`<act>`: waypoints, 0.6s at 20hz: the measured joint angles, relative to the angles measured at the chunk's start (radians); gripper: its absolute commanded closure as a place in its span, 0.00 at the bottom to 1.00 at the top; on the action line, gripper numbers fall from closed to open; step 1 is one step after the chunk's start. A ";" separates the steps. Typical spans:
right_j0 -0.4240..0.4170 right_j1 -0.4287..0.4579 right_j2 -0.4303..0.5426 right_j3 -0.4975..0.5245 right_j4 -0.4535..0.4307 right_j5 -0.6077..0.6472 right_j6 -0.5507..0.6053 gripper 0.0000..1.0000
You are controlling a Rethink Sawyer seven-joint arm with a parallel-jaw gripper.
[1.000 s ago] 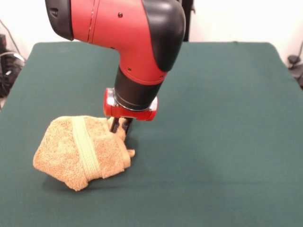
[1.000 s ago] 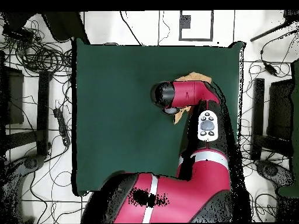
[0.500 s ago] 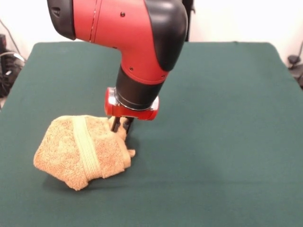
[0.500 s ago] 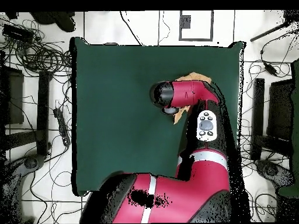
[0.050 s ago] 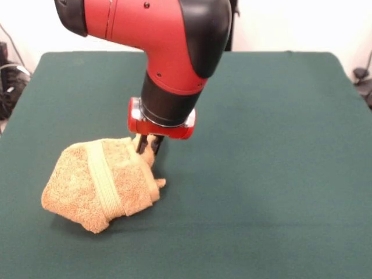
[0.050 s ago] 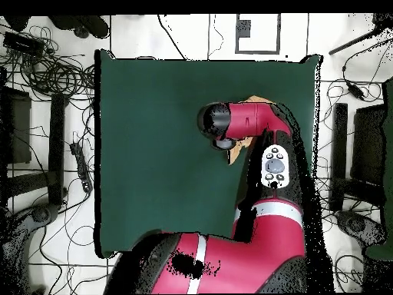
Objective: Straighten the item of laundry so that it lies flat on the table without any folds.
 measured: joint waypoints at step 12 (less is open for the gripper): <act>-0.012 -0.065 0.005 0.002 0.014 0.160 0.000 1.00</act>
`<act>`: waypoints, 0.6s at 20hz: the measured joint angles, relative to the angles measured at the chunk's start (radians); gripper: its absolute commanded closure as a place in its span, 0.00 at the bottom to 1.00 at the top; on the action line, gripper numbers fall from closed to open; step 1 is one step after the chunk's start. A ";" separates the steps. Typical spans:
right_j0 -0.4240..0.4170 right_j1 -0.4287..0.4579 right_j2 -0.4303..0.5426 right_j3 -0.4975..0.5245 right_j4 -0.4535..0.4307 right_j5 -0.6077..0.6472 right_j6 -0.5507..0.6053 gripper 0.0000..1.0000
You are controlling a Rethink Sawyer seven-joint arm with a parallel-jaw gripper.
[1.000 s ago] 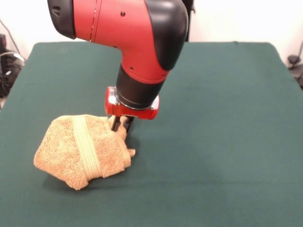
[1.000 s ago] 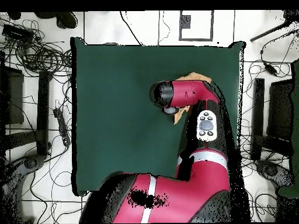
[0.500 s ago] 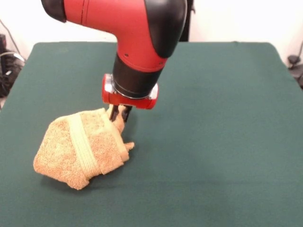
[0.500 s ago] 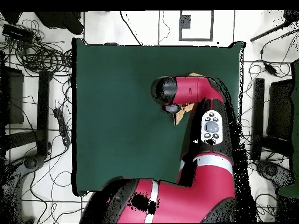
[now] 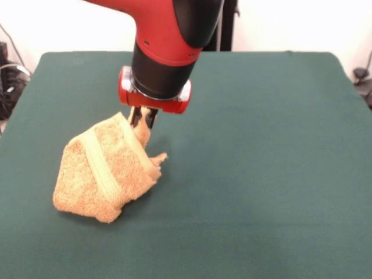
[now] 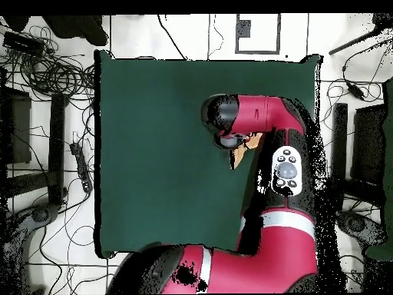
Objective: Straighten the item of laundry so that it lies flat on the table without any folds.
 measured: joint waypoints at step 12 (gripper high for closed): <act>-0.026 -0.069 0.015 0.011 0.012 0.094 0.000 1.00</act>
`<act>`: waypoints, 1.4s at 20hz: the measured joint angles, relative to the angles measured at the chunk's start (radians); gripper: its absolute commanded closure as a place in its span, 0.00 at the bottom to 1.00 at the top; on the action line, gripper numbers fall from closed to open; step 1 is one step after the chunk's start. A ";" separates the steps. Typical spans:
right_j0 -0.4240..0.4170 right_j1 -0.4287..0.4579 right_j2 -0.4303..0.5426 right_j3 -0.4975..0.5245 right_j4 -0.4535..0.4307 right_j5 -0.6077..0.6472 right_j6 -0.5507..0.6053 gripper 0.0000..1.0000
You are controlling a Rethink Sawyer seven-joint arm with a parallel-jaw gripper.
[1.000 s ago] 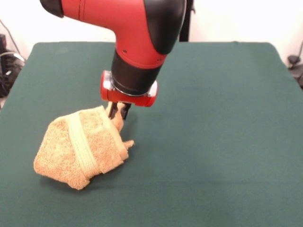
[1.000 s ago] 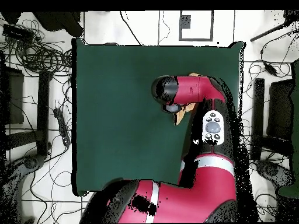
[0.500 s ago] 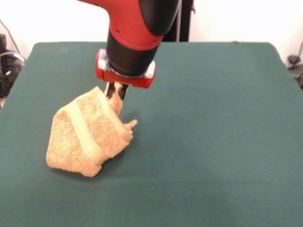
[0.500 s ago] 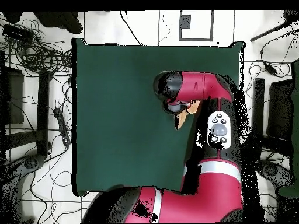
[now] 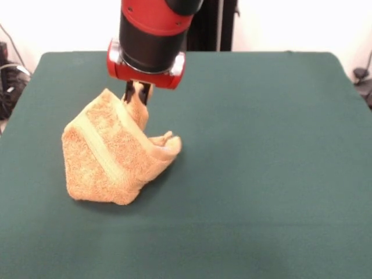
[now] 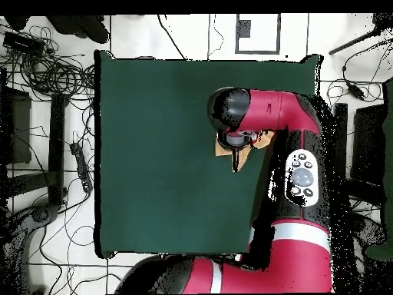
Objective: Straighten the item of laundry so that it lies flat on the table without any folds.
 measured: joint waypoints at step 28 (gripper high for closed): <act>-0.043 -0.140 0.043 0.022 0.038 0.079 0.000 1.00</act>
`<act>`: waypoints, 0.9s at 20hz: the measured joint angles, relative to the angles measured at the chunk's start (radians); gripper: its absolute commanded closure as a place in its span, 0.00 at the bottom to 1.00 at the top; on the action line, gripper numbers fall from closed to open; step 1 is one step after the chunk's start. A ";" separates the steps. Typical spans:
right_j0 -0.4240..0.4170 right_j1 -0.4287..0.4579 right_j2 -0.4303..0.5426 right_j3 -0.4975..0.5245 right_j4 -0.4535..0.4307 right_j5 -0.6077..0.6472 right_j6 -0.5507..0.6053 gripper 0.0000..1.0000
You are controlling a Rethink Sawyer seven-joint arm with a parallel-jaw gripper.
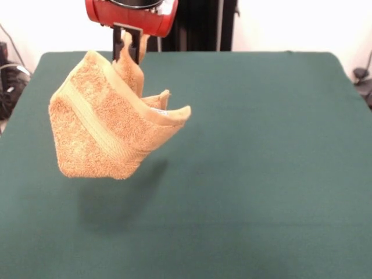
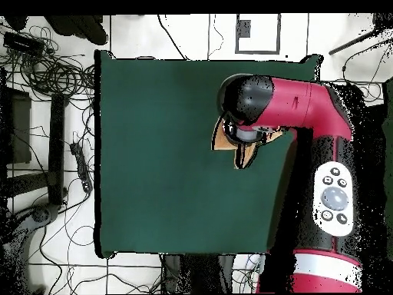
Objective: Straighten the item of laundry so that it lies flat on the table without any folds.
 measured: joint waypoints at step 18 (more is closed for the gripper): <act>-0.010 -0.017 0.015 0.022 0.000 0.000 0.000 1.00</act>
